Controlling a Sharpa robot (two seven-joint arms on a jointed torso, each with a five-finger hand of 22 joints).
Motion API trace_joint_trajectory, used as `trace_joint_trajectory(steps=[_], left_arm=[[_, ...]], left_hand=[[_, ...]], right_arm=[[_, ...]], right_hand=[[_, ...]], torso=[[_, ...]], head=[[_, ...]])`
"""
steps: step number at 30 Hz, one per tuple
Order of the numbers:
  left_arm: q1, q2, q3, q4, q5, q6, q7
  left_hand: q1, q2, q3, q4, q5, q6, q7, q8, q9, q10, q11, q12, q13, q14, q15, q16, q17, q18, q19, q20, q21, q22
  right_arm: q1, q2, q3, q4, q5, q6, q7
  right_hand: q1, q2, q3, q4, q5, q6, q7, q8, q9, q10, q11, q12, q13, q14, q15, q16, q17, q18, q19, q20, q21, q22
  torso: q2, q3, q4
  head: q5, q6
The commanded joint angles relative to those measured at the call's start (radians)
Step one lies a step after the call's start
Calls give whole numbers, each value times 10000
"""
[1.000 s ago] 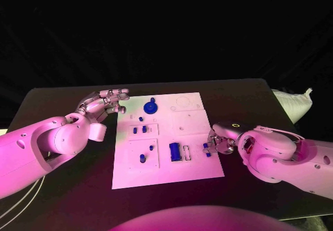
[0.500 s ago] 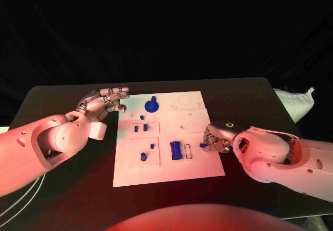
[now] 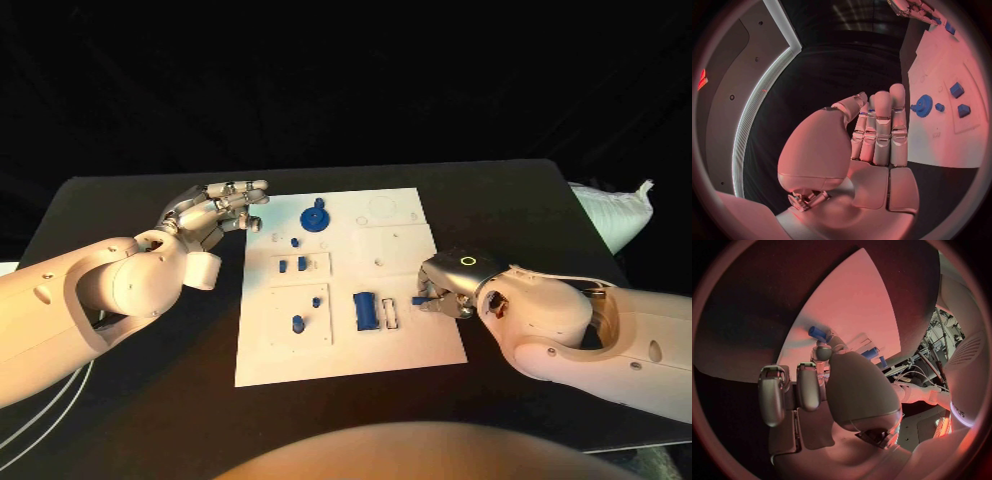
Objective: Assemble the parts on the task board
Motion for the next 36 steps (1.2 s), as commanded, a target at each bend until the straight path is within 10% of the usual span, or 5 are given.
trace_joint_trajectory(steps=[1, 15, 36], left_arm=[[-7, 10, 5, 27, -82, 215, 26], [-9, 10, 5, 26, -102, 228, 17], [-9, 6, 5, 60, -119, 227, 1]], left_hand=[[-32, 80, -56, 23, 3, -50, -8, 67, -14, -71, -16, 24, 10, -54, -3, -57, -12, 106, -81, 19, -63, -12], [-32, 80, -58, 22, 2, -50, -9, 68, -14, -76, -15, 25, 10, -56, -2, -57, -13, 107, -82, 19, -65, -13], [-32, 80, -58, 22, 2, -50, -9, 68, -14, -76, -15, 25, 10, -56, -2, -57, -13, 107, -82, 19, -65, -13]], right_arm=[[-195, 26, -166, -184, 388, 237, -69], [-140, -70, -59, 377, 4778, -3270, -150], [-121, 242, -41, 236, 5875, -2300, -257]], right_hand=[[-224, 60, 247, 88, 211, 36, -28, -81, 17, 96, -34, -21, 33, 529, -76, 54, 16, -128, 538, -81, 34, 1878], [-1052, -321, 1677, 576, 902, 29, 2, -261, 106, 209, -24, -90, 95, 535, -71, 45, 40, -128, 548, -82, 35, 1886], [-2036, -773, 1919, 781, 1594, 297, -68, -193, 302, 508, -74, 192, 358, 538, -104, 7, 4, -127, 556, -112, 33, 1892]], torso=[[3, 5, 9], [19, -3, 34], [13, 0, 43]], head=[[10, 8], [34, -29], [47, -33]])
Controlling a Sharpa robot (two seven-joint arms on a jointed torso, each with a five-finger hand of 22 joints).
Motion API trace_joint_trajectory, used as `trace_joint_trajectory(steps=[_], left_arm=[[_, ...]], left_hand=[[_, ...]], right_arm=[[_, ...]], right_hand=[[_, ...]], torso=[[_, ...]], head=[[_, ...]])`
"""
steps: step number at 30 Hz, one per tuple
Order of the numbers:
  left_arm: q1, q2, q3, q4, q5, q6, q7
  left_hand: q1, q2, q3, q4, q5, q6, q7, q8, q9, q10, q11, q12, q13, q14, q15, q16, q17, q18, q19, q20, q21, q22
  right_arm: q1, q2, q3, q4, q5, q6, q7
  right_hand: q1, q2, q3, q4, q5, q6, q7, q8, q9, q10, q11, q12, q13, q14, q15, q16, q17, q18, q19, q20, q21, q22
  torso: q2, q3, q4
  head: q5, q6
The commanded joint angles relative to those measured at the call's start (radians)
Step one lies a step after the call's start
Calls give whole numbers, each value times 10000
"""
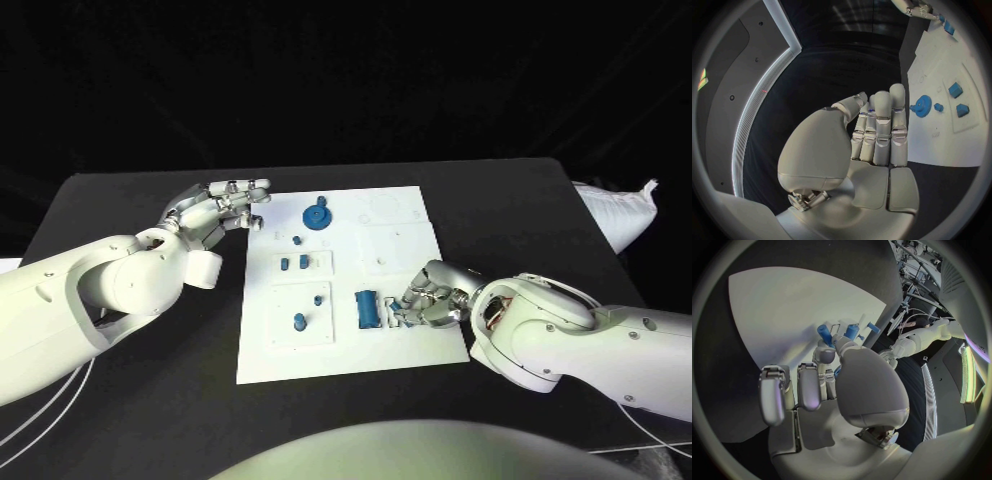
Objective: Assemble the parts on the task board
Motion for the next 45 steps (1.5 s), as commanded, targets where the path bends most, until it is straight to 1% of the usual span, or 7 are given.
trace_joint_trajectory(steps=[1, 15, 19, 28, 34, 37, 45], left_arm=[[-6, 10, 6, 36, -41, 172, 31], [-5, 15, 6, 43, -49, 200, -9], [-5, 14, 6, 42, -57, 206, -26], [-5, 20, 5, 30, -71, 226, -48], [-5, 20, 5, 24, -80, 239, -57], [-5, 9, 5, 24, -81, 238, -61], [-6, -3, 5, 15, -87, 261, -65]], left_hand=[[-32, 80, -59, 22, 2, -50, -9, 68, -14, -78, -13, 25, 13, -60, -8, -57, -16, 107, -82, 19, -65, -14], [-32, 80, -59, 22, 2, -50, -9, 68, -14, -78, -13, 25, 13, -60, -8, -57, -16, 107, -82, 19, -65, -14], [-34, 90, -73, 17, 0, -54, -8, 74, -14, -108, -11, 39, 13, -77, -5, -61, -26, 107, -88, 21, -81, -23], [-34, 90, -73, 17, 0, -54, -8, 74, -14, -108, -11, 39, 13, -77, -5, -61, -26, 107, -88, 21, -81, -23], [-34, 90, -73, 17, 0, -54, -8, 74, -14, -108, -11, 39, 13, -77, -5, -61, -26, 107, -88, 21, -81, -23], [-34, 90, -73, 17, 0, -54, -8, 74, -14, -108, -11, 39, 13, -77, -5, -61, -26, 107, -88, 21, -81, -23], [-34, 90, -73, 17, 0, -54, -8, 74, -14, -108, -11, 39, 13, -77, -5, -61, -26, 107, -88, 21, -81, -23]], right_arm=[[-5, 67, -1, -46, 21, 387, -102], [-3, 228, -1, -134, -743, 528, -139], [-3, 237, -1, -143, -774, 653, -136], [-2, 242, -1, -159, -827, 804, -135], [-2, 216, -1, -111, -872, 814, -116], [-2, 178, 0, -56, -901, 797, -98], [-3, -34, 10, 202, -995, 725, -54]], right_hand=[[-240, -13, -64, 109, 157, 98, -6, 28, 103, 103, 11, 46, 10, 503, -66, -35, -31, -140, 516, -77, 32, 1894], [-1006, 51, -574, 395, 246, 279, -59, 80, 212, 330, -27, 373, 281, 547, -96, 80, 175, -173, 597, -106, 125, 2003], [-1433, 122, -910, 406, 573, 334, -82, 78, 242, 393, -46, 448, 364, 561, -112, 131, 259, -182, 621, -118, 153, 2037], [-1739, 214, -1253, 424, 655, 366, -93, 61, 268, 427, -53, 492, 436, 564, -120, 155, 304, -186, 629, -130, 162, 2049], [-2411, 229, -2098, 431, -360, 399, -119, 32, 314, 452, -69, 504, 521, 566, -130, 172, 342, -191, 641, -137, 175, 2069], [-2663, 319, -2450, 445, -673, 412, -124, 21, 340, 462, -71, 507, 561, 571, -133, 188, 376, -192, 645, -139, 180, 2077], [-2916, 511, -2803, 455, -786, 435, -132, 14, 372, 487, -76, 542, 626, 577, -137, 210, 417, -198, 659, -141, 197, 2098]], torso=[[6, 2, -4], [15, 11, 8], [15, 13, 7], [9, 16, 1], [7, 16, 14], [17, 22, 5], [9, 20, 3]], head=[[21, 18], [25, 8], [26, -17], [-2, -19], [-13, -30], [1, -38], [15, -45]])
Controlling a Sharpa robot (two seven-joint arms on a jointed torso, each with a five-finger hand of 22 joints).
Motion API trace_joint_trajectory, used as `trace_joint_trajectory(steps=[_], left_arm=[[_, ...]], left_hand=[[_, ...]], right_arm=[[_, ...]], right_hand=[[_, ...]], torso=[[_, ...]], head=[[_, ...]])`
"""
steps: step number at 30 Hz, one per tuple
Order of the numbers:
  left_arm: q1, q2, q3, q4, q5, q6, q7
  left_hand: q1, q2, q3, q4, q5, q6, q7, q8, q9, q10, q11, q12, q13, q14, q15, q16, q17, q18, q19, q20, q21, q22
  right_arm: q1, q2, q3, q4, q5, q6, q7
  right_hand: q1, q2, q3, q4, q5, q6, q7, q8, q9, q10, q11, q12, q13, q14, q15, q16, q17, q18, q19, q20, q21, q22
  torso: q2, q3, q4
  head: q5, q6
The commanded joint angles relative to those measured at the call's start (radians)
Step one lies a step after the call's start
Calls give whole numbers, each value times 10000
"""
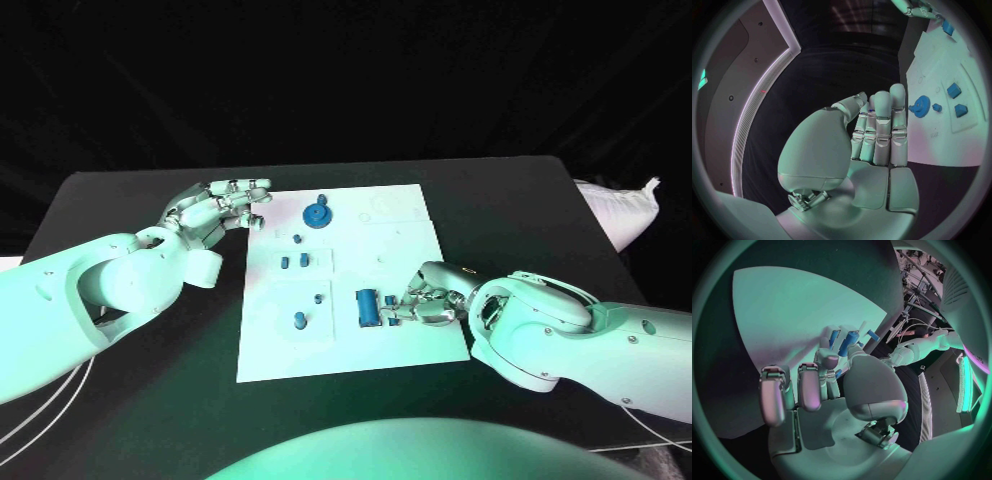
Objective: Assemble the parts on the task board
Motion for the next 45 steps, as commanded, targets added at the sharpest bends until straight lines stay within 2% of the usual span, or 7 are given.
trace_joint_trajectory(steps=[1, 8, 20, 30, 36, 40, 45], left_arm=[[-6, 8, 5, 11, -37, 215, 28], [-7, 21, 5, -3, -38, 259, 25], [-7, 48, 5, -14, -56, 294, 15], [-28, 81, 4, -73, -58, 289, 37], [-150, 161, -37, -278, 144, 202, 79], [-206, 270, -101, -495, 307, 98, 148], [-362, 454, -131, -848, 632, -136, 303]], left_hand=[[-34, 90, -47, -10, 0, -54, -8, 35, -14, -73, 26, 39, 15, -77, -6, -61, -10, 107, -52, -15, -21, -10], [-40, 96, -57, -10, -1, -59, -6, 37, -14, -89, 30, 48, 15, -88, -4, -64, -17, 107, -57, -12, -31, -16], [-40, 96, -57, -10, -1, -59, -6, 37, -14, -89, 30, 48, 15, -88, -4, -64, -17, 107, -57, -12, -31, -16], [-40, 96, -57, -10, -1, -59, -6, 37, -14, -89, 30, 48, 15, -88, -4, -64, -17, 107, -57, -12, -31, -16], [-88, 123, -102, 6, 5, -100, 29, 44, -19, -265, 76, 38, -17, -269, 37, -195, -104, 100, -156, 14, -148, -79], [-96, 153, -130, -7, 7, -144, 68, 60, -21, -395, 124, 43, -68, -606, 91, -531, -302, 98, -417, 64, -405, -223], [-90, 182, -149, -37, 6, -222, 145, 90, -27, -597, 260, -41, -234, -1327, 232, -1681, -928, 84, -1156, 189, -1084, -641]], right_arm=[[-11, -96, 10, 131, -227, 104, 47], [3, -293, 42, 184, -346, 127, 68], [12, -99, 50, -49, -416, 465, 148], [91, -4, 51, -398, 272, -466, 616], [546, 82, 50, -1157, 3402, -1564, 3240], [895, 339, 46, -1941, 5727, -1891, 5197], [1229, 1044, 41, -3275, 8625, -1791, 7271]], right_hand=[[-144, 21, -80, 3, -34, 71, -15, -32, 20, 83, -22, 41, 16, 577, -67, 56, 12, -202, 658, -71, 39, 2093], [258, 169, -213, -100, 34, 72, -24, -49, 48, 92, -29, 35, 56, 581, -72, 69, 38, -207, 670, -77, 54, 2113], [2412, 173, -154, -1122, -952, 36, -9, -121, 86, 37, -32, -105, 72, 571, -76, 43, 21, -210, 675, -79, 60, 2129], [2129, 146, -466, -794, -191, -150, 103, -269, 40, -169, 64, -666, -224, 519, -3, -128, -230, -171, 581, -32, -64, 2003], [2255, 21, -804, -566, 1105, -824, 380, -668, -102, -1064, 302, -2746, -1452, 210, 191, -1026, -1452, 156, -221, 129, -1131, 930], [2683, 153, -858, -633, 1039, -1048, 488, -757, -137, -1565, 399, -3919, -2239, -27, 283, -1896, -2470, 357, -730, 229, -1908, 200], [3392, 349, -789, -875, 587, -1644, 780, -786, -271, -2344, 615, -4946, -3163, -1285, 510, -5605, -6473, 1129, -2900, 407, -5425, -2988]], torso=[[-1, -2, -3], [-7, -7, 4], [-3, -16, 34], [-75, -37, 49], [-337, -83, 51], [-566, -135, 46], [-850, -181, 38]], head=[[1, -7], [-46, -3], [-74, 4], [-61, 104], [-99, 241], [-198, 440], [-233, 786]])
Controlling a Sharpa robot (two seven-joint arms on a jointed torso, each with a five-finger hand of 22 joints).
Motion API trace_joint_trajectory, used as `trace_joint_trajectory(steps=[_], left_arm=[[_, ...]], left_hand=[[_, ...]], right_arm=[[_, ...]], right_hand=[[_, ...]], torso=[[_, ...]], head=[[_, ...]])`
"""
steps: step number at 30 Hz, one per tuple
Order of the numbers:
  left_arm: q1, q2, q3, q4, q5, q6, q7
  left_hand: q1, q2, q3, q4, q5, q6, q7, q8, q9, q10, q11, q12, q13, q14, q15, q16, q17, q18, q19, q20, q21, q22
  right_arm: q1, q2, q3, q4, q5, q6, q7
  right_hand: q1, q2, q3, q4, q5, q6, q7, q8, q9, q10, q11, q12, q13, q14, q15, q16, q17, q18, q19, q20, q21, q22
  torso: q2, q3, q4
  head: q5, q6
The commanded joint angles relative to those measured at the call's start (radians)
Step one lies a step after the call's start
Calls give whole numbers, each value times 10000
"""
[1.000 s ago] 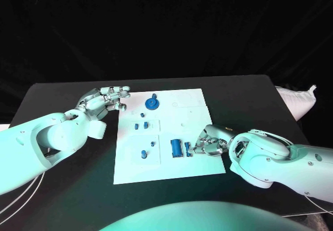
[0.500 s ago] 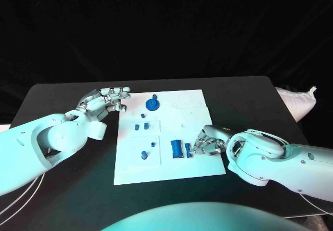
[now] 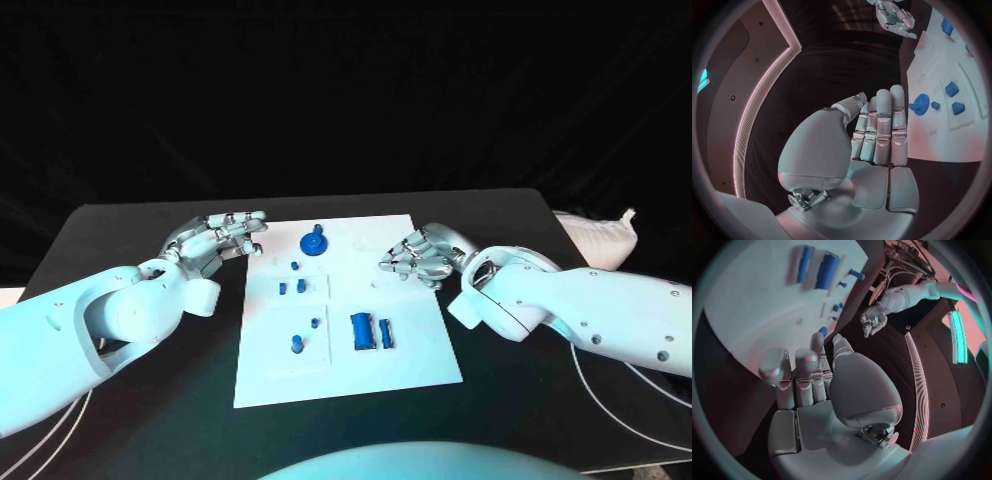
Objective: Assemble the parts on the task board
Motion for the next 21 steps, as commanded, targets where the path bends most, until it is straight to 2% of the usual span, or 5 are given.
trace_joint_trajectory(steps=[1, 8, 17, 18, 21], left_arm=[[-102, 136, -7, -222, 496, -233, 319], [-314, 517, -11, -734, 971, -1051, 858], [-432, 836, -7, -1123, 1076, -1470, 1360], [-418, 808, -17, -1103, 842, -1095, 807], [-422, 798, -13, -1057, 817, -1187, 834]], left_hand=[[-6, 95, -50, -5, 9, -96, 34, 49, -11, -150, 3, -79, -101, -392, 102, -701, -360, 65, -408, 82, -362, -225], [-124, 73, 43, 129, -69, -767, 221, -259, -23, -1358, 593, -932, -612, -2297, 1178, -4523, -2125, -337, -3330, 841, -2861, -2016], [-66, 216, -436, 214, -55, -668, 33, -366, -17, -990, 637, -1203, -623, -2008, 1356, -6328, -3038, 136, -3963, 1521, -3417, -3804], [-4124, 1105, -1620, 359, -328, -3595, -497, -1309, -677, -3964, 112, -1653, -1239, -4795, 866, -6942, -3319, -504, -6119, 640, -4036, -5575], [-4692, 1105, -1835, 359, -1094, -3972, -602, -1309, -677, -4345, 25, -1754, -1239, -5128, 799, -7093, -4028, -503, -6432, 566, -4036, -5909]], right_arm=[[100, 414, -6, -748, 3882, -185, 3051], [237, 1673, 1, -2715, 6185, 876, 4719], [267, 2682, 22, -4181, 6834, 1482, 5490], [271, 2631, 20, -4083, 6144, 853, 4670], [299, 2630, -13, -4026, 6218, 760, 4719]], right_hand=[[341, 134, 72, -96, -338, -398, 198, -25, -117, -478, 207, -715, -691, -765, 183, -2004, -1788, 509, -1574, 142, -2665, -2323], [1109, 173, 294, -398, -742, -1125, 756, -64, -731, -1536, 1113, -3355, -4028, -3865, 1430, -6781, -4341, 397, -3733, 1216, -7080, -5471], [805, 584, 267, -1262, -1107, -1066, 748, -62, -1535, -1199, 1157, -3546, -6876, -2765, 1508, -8616, -6451, 586, -2224, 1475, -9143, -7717], [-3523, -64, 975, -2120, -1653, -3930, 170, -690, -1884, -4495, 693, -4194, -7245, -6140, 1169, -8896, -6770, -58, -5375, 838, -9652, -8693], [-4083, -64, 975, -2120, -1753, -4265, 82, -690, -1973, -4846, 618, -4194, -7420, -6431, 1092, -8953, -6886, -60, -5651, 726, -9771, -8914]], torso=[[-329, -46, -3], [-500, -6, 77], [-493, 97, 125], [-511, 49, 107], [-525, 56, 81]], head=[[-16, 272], [-49, 800], [45, 1225], [5, 1139], [51, 1160]])
